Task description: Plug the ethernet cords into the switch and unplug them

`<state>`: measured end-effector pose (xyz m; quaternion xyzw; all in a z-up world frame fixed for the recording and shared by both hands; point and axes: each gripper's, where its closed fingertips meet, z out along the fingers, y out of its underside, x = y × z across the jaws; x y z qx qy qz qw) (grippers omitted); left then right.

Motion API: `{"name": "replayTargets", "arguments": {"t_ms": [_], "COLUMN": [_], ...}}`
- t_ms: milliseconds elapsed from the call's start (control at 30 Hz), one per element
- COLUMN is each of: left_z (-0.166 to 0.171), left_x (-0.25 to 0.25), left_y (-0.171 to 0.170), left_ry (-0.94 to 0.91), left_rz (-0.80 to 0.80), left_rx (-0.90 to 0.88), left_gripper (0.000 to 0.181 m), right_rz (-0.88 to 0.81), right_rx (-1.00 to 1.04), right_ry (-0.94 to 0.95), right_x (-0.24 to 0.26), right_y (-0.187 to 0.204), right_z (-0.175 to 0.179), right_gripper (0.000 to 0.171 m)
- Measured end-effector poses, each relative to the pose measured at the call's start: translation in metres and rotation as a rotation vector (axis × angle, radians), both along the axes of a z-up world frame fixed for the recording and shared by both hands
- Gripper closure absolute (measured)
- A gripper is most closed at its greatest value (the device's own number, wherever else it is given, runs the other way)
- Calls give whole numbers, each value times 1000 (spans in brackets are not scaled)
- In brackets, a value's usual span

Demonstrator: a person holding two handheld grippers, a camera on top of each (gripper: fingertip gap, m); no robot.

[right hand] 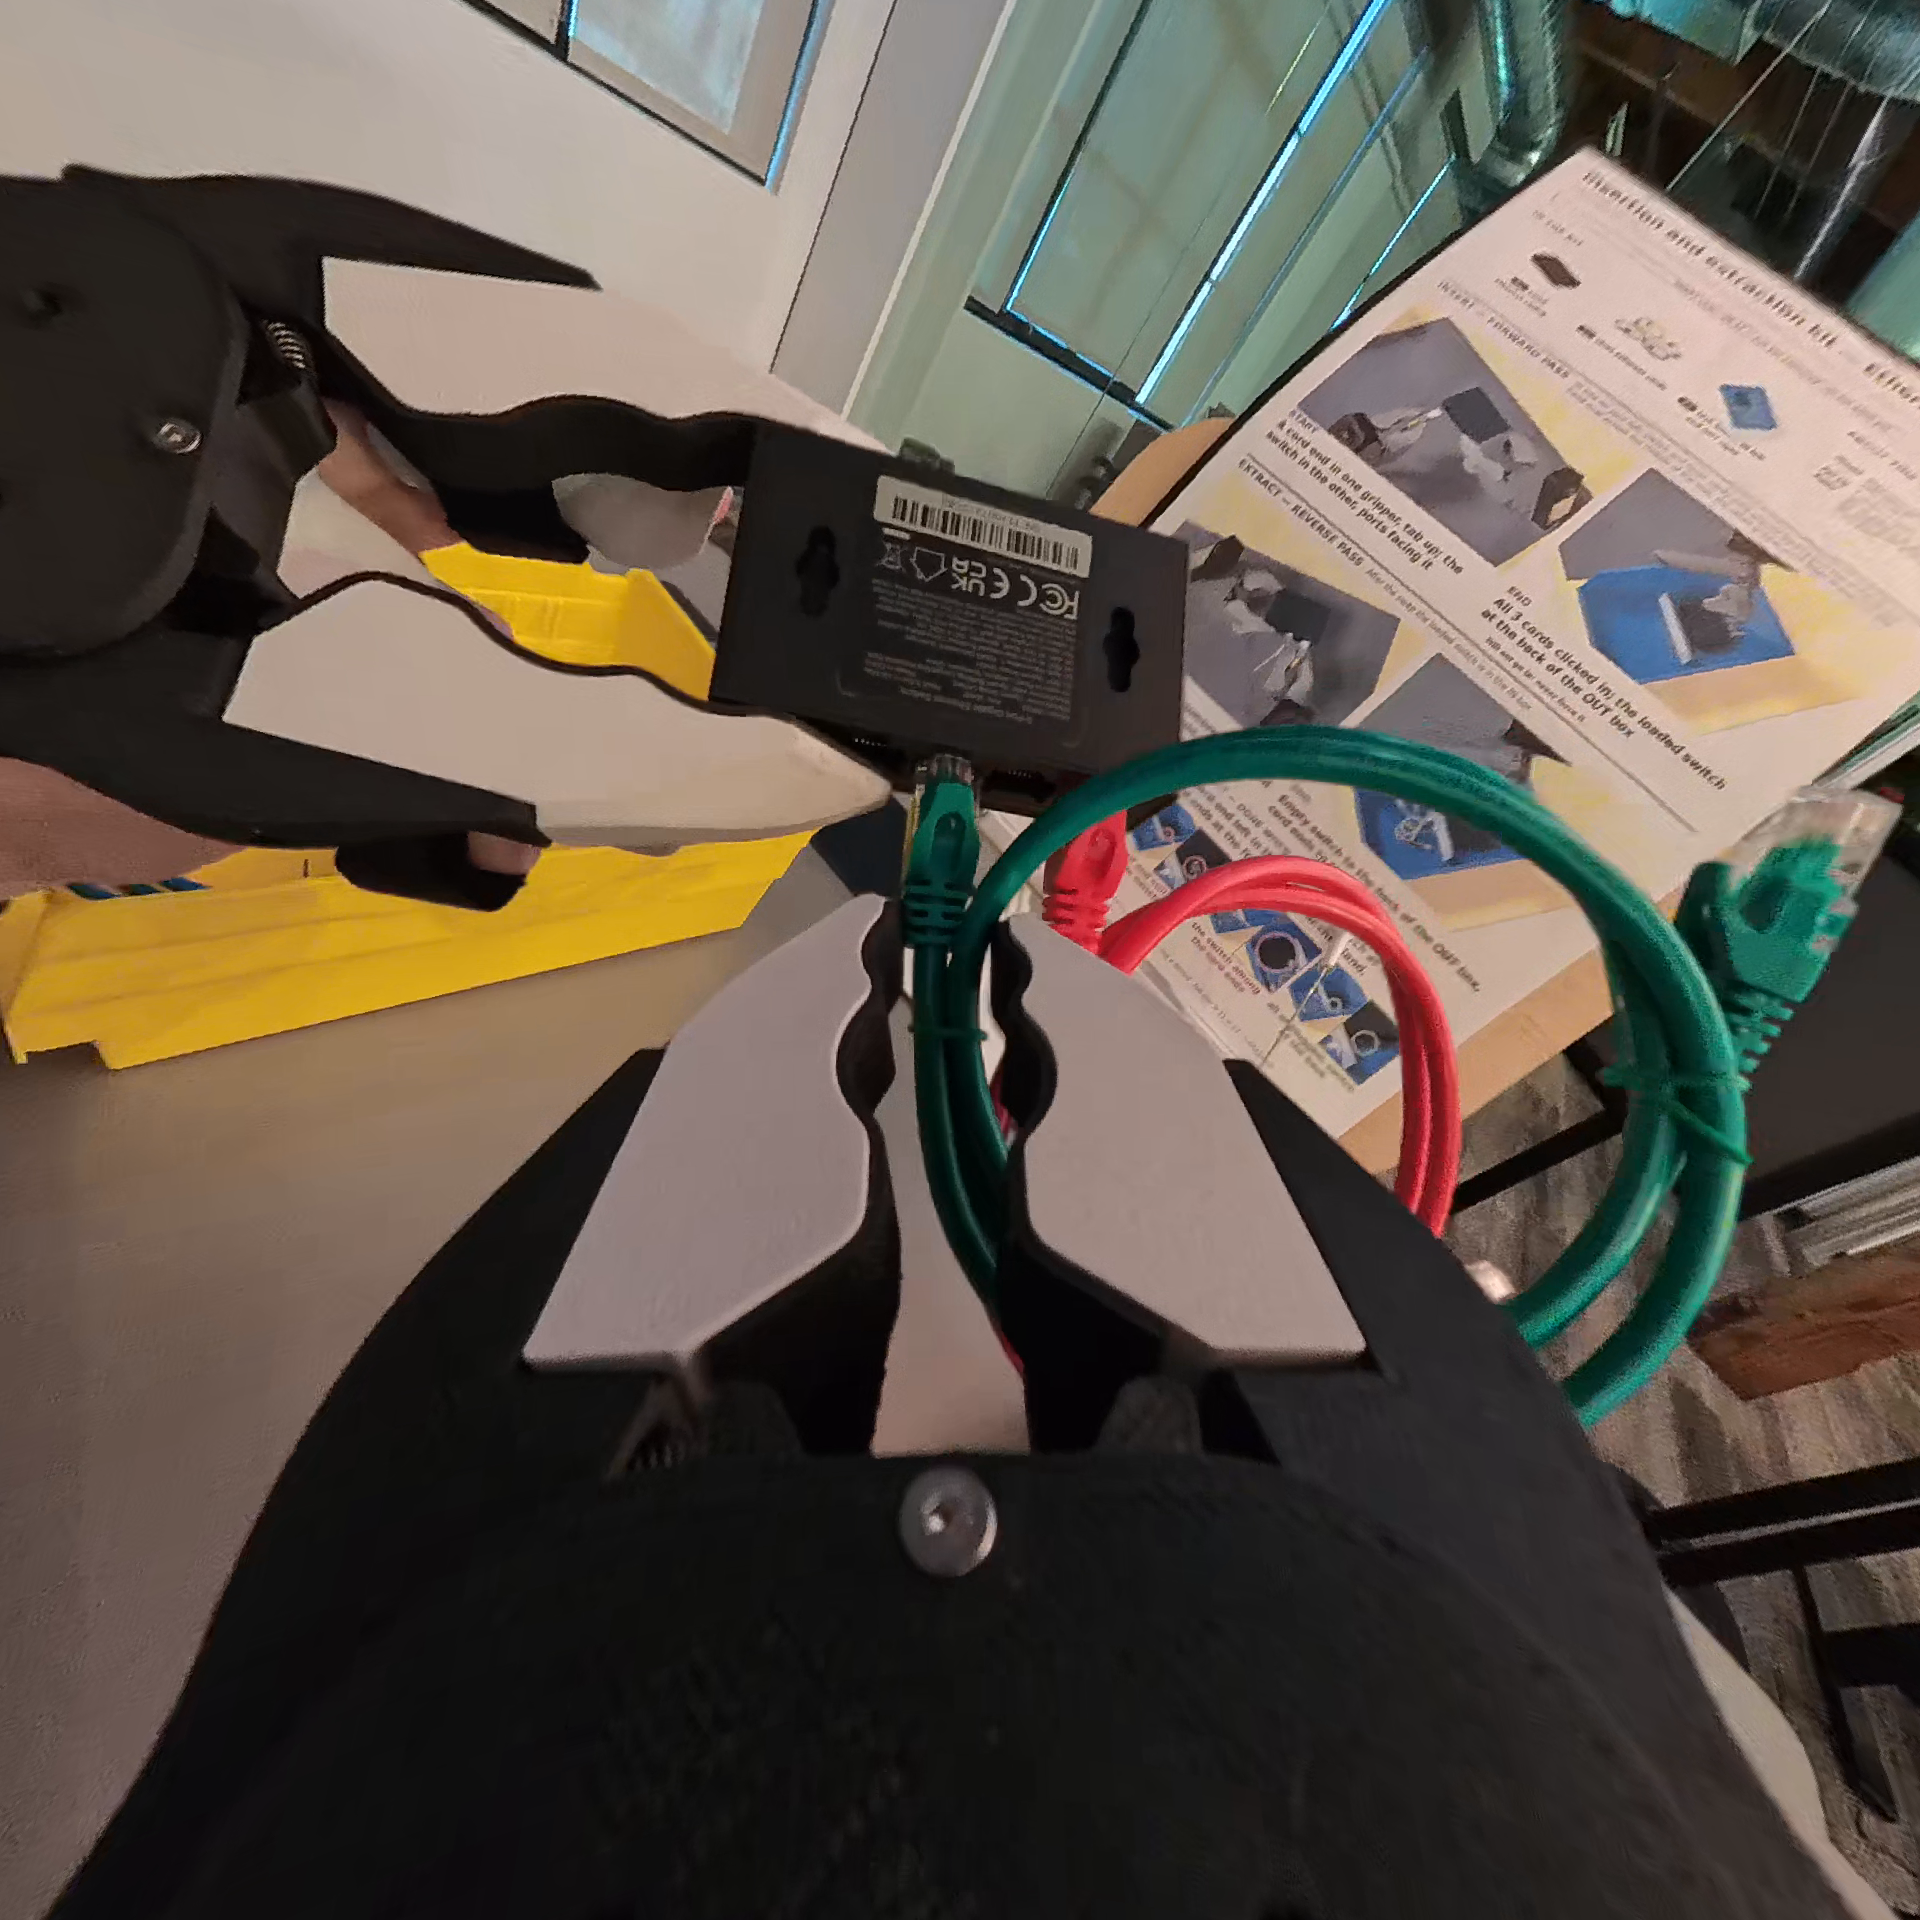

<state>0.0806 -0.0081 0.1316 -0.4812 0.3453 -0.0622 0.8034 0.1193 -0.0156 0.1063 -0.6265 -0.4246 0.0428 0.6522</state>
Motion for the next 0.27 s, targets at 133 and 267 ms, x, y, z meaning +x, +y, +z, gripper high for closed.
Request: {"name": "replayTargets", "arguments": {"t_ms": [133, 267], "left_z": [-7, -6], "left_x": [0, -1], "left_y": [4, 3], "left_ry": [4, 8], "left_rz": [12, 4], "left_rx": [-36, -42], "left_gripper": [120, 120], "right_rz": [-1, 10], "right_rx": [-40, -47], "right_ry": [-11, 0], "right_x": [1, 0], "right_y": [3, 1], "right_z": [-6, -5], "right_gripper": [155, 155]}}
